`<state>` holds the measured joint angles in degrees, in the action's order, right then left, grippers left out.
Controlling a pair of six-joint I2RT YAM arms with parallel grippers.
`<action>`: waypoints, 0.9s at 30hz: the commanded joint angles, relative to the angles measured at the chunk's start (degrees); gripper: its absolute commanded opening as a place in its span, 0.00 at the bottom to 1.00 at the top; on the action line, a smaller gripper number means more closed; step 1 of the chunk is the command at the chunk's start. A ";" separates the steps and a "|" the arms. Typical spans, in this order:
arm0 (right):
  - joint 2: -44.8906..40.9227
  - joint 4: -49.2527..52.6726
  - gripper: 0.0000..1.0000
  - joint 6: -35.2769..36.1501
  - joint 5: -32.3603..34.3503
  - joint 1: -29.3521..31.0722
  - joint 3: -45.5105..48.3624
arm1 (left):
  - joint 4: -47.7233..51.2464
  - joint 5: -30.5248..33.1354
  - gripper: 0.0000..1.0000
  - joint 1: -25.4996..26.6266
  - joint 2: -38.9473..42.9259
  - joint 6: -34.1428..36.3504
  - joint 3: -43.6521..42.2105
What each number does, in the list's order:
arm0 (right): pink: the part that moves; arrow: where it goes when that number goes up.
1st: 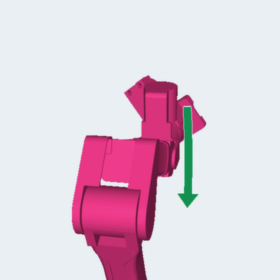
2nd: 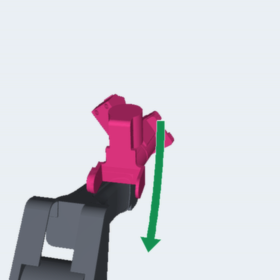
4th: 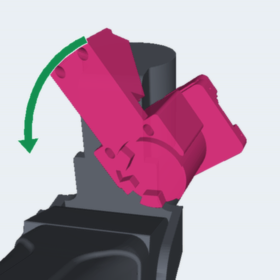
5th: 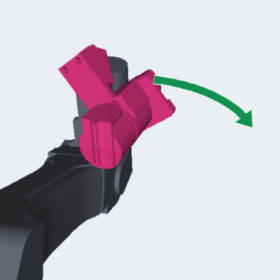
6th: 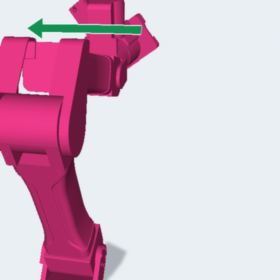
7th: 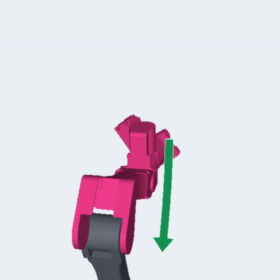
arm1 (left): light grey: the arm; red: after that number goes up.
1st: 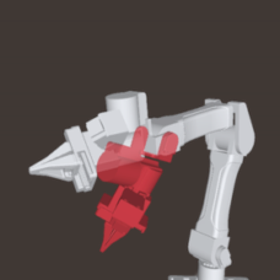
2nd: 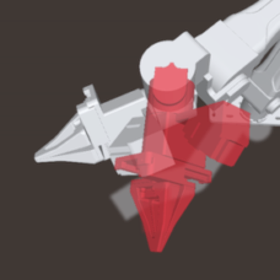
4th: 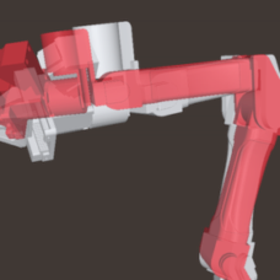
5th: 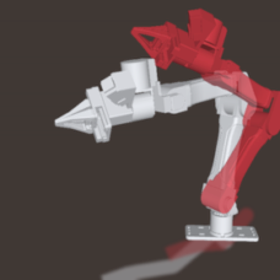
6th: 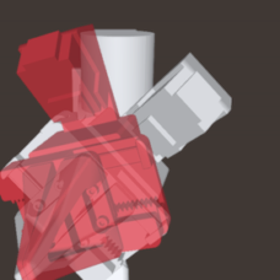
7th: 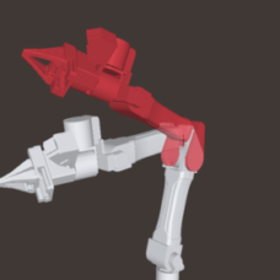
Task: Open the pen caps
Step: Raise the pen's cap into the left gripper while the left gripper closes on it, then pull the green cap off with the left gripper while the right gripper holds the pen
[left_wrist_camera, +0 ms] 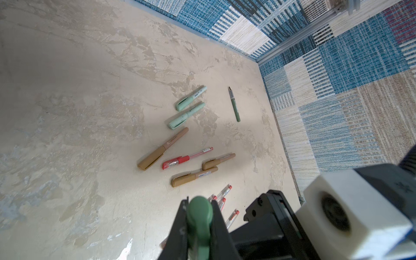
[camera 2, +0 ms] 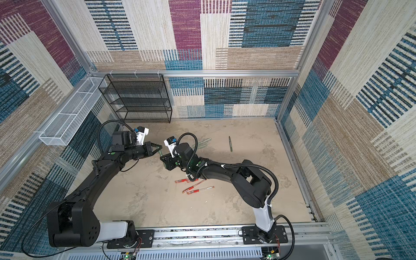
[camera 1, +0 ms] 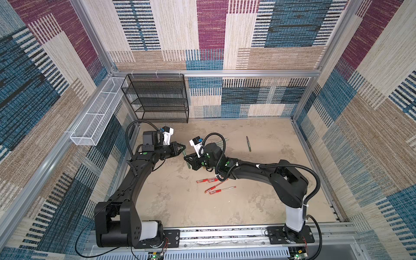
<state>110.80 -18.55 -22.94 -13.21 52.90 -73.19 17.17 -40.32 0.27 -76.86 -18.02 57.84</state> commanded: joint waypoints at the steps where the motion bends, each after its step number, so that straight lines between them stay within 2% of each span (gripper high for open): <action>1: -0.80 3.77 0.00 -0.09 -2.32 0.50 2.61 | -2.26 1.92 0.00 -0.47 0.83 2.46 0.38; 12: -4.61 2.97 0.00 -0.51 -2.19 1.41 11.73 | 2.15 4.04 0.00 -4.90 -0.74 2.47 6.52; 19: -7.17 2.02 0.00 -1.06 -1.31 1.43 14.55 | 2.69 5.16 0.00 -6.06 -0.55 2.94 6.98; 21: -8.44 2.44 0.00 -0.75 -0.01 1.41 14.74 | 3.50 5.50 0.00 -6.03 -1.02 4.52 7.36; 24: -10.65 4.03 0.00 -0.57 2.06 0.96 14.74 | 5.73 9.60 0.00 -5.98 -2.99 7.07 9.10; 27: -12.86 6.83 0.00 -1.54 4.21 -0.30 14.61 | 11.07 12.17 0.00 -5.21 -8.02 11.43 13.83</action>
<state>99.42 -13.69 -23.33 -12.36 53.34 -58.48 23.83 -32.12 -5.41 -82.28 -12.16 68.93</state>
